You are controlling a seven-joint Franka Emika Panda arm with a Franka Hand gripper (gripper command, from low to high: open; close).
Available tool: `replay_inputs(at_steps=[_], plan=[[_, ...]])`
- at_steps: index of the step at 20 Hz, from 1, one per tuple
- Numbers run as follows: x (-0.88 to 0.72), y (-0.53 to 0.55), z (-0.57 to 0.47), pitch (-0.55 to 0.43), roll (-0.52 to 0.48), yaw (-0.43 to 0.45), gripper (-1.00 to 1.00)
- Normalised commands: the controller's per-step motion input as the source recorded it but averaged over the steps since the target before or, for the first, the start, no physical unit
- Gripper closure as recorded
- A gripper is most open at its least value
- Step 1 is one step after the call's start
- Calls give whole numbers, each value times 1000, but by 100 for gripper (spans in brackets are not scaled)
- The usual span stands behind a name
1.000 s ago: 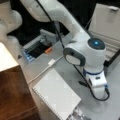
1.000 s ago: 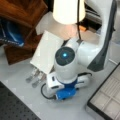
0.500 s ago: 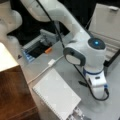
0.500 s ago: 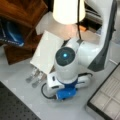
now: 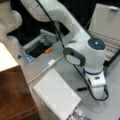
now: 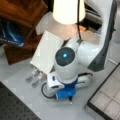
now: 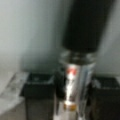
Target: Turn on the lamps. Open the box. Pick up the pen. Put it in the box.
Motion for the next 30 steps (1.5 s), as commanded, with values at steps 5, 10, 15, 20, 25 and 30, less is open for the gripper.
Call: replay_inputs(at_steps=[5, 10, 15, 20, 25, 30], plan=[[-251, 135, -93, 31, -79, -78, 100], [-253, 142, 0, 47, -83, -92, 100], [-182, 82, 217, 66, -85, -117, 100], [-102, -6, 355, 33, -62, -114, 100], [-46, 0, 316, -6, -55, -219, 100], [-45, 33, 243, -27, -20, -389, 100]])
